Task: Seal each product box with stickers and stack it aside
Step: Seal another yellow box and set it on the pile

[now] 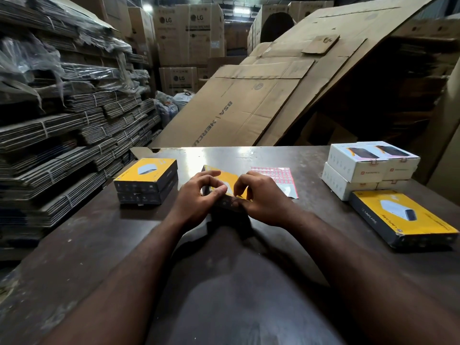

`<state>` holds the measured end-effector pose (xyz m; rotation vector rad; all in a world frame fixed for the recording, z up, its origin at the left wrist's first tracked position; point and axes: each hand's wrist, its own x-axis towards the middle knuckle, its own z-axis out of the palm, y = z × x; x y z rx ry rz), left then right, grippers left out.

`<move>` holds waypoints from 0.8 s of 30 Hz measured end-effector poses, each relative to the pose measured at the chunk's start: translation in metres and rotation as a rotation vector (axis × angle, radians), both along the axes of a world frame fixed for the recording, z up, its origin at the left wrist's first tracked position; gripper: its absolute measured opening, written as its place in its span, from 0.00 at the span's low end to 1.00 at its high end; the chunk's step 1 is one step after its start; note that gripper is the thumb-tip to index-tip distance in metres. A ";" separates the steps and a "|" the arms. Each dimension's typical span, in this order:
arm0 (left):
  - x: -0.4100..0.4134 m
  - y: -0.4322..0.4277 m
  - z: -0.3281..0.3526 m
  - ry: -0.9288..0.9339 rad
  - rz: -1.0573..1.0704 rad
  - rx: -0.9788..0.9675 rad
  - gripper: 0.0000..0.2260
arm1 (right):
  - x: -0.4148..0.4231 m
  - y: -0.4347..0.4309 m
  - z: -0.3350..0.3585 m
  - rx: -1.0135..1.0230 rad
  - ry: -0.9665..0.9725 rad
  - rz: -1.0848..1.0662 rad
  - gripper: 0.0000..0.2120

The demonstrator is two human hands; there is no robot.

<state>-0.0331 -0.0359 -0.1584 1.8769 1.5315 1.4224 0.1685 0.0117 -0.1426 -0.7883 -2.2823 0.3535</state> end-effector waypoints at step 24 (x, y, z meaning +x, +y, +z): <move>-0.003 0.003 -0.003 -0.024 -0.026 -0.008 0.11 | 0.009 -0.005 0.013 -0.153 0.047 0.025 0.07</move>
